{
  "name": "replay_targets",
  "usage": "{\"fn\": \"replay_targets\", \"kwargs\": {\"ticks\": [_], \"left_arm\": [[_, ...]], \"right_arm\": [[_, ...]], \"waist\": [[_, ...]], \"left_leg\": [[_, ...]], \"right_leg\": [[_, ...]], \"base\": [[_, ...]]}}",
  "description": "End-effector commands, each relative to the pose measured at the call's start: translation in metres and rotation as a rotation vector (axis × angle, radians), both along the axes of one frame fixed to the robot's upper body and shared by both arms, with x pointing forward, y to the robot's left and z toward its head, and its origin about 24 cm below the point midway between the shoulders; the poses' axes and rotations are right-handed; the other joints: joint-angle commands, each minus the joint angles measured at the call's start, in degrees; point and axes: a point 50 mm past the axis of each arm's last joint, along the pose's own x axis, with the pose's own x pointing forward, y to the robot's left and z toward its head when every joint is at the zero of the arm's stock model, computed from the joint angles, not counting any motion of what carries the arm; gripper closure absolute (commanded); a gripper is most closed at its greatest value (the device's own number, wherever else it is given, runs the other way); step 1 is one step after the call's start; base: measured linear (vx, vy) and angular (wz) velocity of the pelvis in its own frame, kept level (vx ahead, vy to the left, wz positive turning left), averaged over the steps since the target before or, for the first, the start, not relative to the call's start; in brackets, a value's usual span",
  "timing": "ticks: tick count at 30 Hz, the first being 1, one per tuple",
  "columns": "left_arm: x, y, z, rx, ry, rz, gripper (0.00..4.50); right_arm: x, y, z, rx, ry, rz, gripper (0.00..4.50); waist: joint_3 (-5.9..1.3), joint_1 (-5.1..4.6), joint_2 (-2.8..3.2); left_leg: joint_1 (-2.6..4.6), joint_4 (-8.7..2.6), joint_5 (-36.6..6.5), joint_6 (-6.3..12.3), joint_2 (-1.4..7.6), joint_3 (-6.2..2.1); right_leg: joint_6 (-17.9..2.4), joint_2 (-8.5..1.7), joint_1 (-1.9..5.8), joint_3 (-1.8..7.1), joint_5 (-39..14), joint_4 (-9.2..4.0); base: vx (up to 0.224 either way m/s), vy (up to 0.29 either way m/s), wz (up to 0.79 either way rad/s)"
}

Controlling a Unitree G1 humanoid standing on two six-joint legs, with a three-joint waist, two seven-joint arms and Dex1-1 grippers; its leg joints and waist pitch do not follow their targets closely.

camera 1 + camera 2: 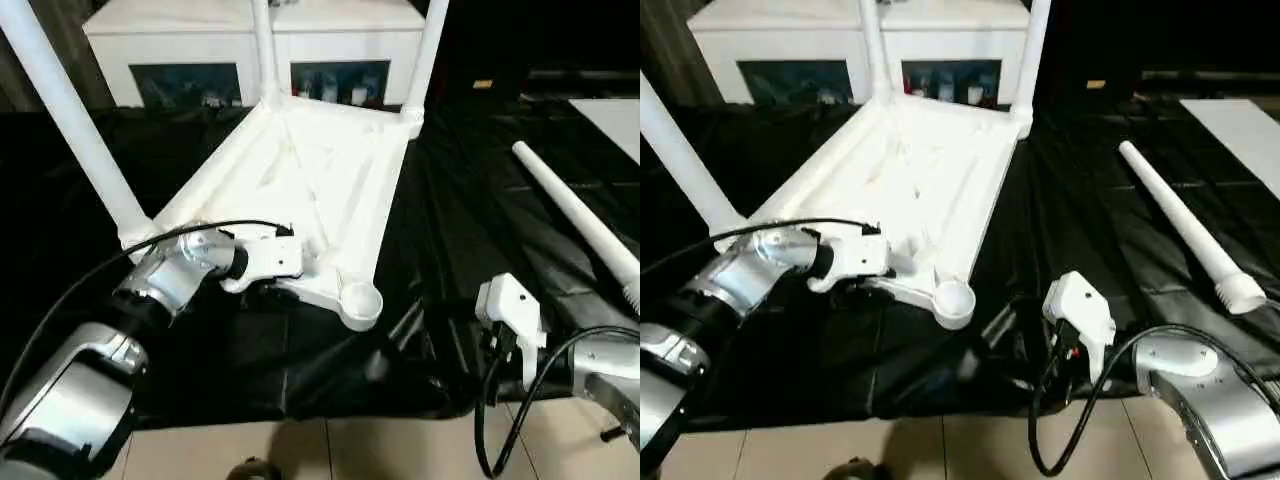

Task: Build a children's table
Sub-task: Rotate table base

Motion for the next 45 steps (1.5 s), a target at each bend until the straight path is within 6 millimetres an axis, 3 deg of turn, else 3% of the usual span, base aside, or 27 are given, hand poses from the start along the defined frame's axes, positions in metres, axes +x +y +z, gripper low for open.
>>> {"fn": "replay_targets", "kwargs": {"ticks": [1,7,9,15,16,19,23,28,33,37,39,43,45], "left_arm": [[0.003,-0.005,0.005,0.032,-0.01,-0.05,3.04],[0.006,-0.009,0.009,-0.001,0.01,-0.062,3.43],[0.006,-0.009,0.011,-0.021,0.02,-0.055,3.78],[0.004,-0.01,0.011,-0.094,0.132,0.033,4.1],[0.002,-0.008,0.009,-0.099,0.148,0.071,4.15],[-0.005,-0.007,0.005,-0.128,0.166,0.135,4.34],[-0.016,-0.008,0.002,-0.176,0.176,0.218,4.48],[-0.03,-0.006,-0.003,-0.184,0.152,0.365,4.48],[-0.037,-0.005,-0.005,-0.153,0.093,0.425,4.48],[-0.034,0.005,-0.009,-0.092,0.036,0.454,4.48],[-0.031,0.015,-0.009,-0.058,-0.001,0.443,4.48],[-0.033,0.016,-0.006,-0.076,0.007,0.4,4.48],[-0.04,0.016,-0.005,-0.079,0.033,0.281,4.48]], "right_arm": [[-0.001,0.005,0.005,-0.01,-0.01,0.037,0.0],[0.001,0.005,0.005,-0.012,-0.023,0.029,0.0],[0.001,0.005,0.005,-0.012,-0.024,0.026,0.0],[0.001,0.006,0.002,-0.014,-0.025,0.017,0.0],[0.001,0.006,0.002,-0.014,-0.026,0.014,0.0],[0.001,0.006,0.002,-0.012,-0.029,0.007,0.0],[0.001,0.007,0.001,-0.012,-0.03,0.003,0.0],[0.002,0.008,-0.001,-0.01,-0.03,0.001,0.0],[0.009,0.01,-0.002,-0.021,-0.06,-0.028,0.0],[0.014,0.01,-0.003,-0.034,-0.076,-0.071,0.0],[0.018,0.01,-0.004,-0.028,-0.094,-0.116,0.0],[0.019,0.011,-0.004,-0.019,-0.098,-0.138,0.0],[0.019,0.011,-0.005,-0.015,-0.098,-0.153,0.0]], "waist": [[-3.96,-0.01,-0.77],[-3.88,-0.01,-0.87],[-3.92,0.0,-0.82],[-4.11,-0.15,-0.85],[-4.11,-0.45,-0.6],[-4.03,-1.32,-0.75],[-3.74,-2.08,-0.7],[-3.47,-2.98,-1.12],[-3.42,-3.58,-1.1],[-3.54,-3.48,-0.71],[-3.51,-3.74,-0.8],[-3.42,-3.74,-0.62],[-3.48,-3.63,-0.52]], "left_leg": [[1.39,-3.95,-13.06,2.75,2.86,-0.97],[1.35,-4.07,-13.45,2.16,2.93,-1.03],[1.36,-4.04,-13.18,2.28,2.98,-1.04],[1.27,-3.91,-11.12,2.89,2.92,-0.99],[1.03,-3.8,-10.52,3.47,2.84,-1.06],[0.84,-3.72,-9.77,4.58,2.8,-1.03],[1.02,-3.88,-11.01,4.61,2.99,-1.0],[1.0,-4.13,-13.47,3.63,2.84,-1.0],[0.94,-4.17,-13.42,3.43,2.66,-1.07],[1.18,-4.16,-13.93,3.03,2.58,-1.02],[0.94,-4.23,-14.43,2.69,2.33,-1.07],[1.21,-4.38,-15.78,2.07,2.47,-1.1],[1.26,-4.45,-15.58,2.01,2.57,-1.14]], "right_leg": [[-13.0,-4.35,1.95,2.57,-6.64,-5.26],[-12.84,-4.39,2.0,2.62,-7.71,-5.29],[-13.22,-4.44,2.02,2.61,-7.01,-5.17],[-14.67,-4.39,2.24,2.49,-3.53,-4.62],[-15.04,-4.4,2.39,2.45,-2.54,-4.62],[-15.85,-4.24,2.53,2.33,-0.75,-4.57],[-16.21,-4.16,2.4,2.33,-3.38,-4.86],[-14.44,-3.91,2.38,2.37,-9.53,-5.48],[-13.12,-3.73,2.12,2.36,-11.62,-5.75],[-12.66,-3.55,1.87,2.48,-11.15,-5.8],[-12.27,-3.45,1.91,2.36,-11.51,-5.82],[-11.92,-3.48,1.71,2.46,-12.31,-5.9],[-12.16,-3.56,1.67,2.56,-11.37,-5.85]], "base": [[0.0,0.0,0.0],[0.0,0.0,0.0],[0.0,0.0,0.0],[0.0,0.0,0.0],[0.0,0.0,0.0],[0.0,0.0,0.0],[0.0,0.0,0.0],[0.0,0.0,0.0],[0.0,0.0,0.0],[0.0,0.0,0.0],[0.0,0.0,0.0],[0.0,0.0,0.0],[0.0,0.0,0.0]]}}
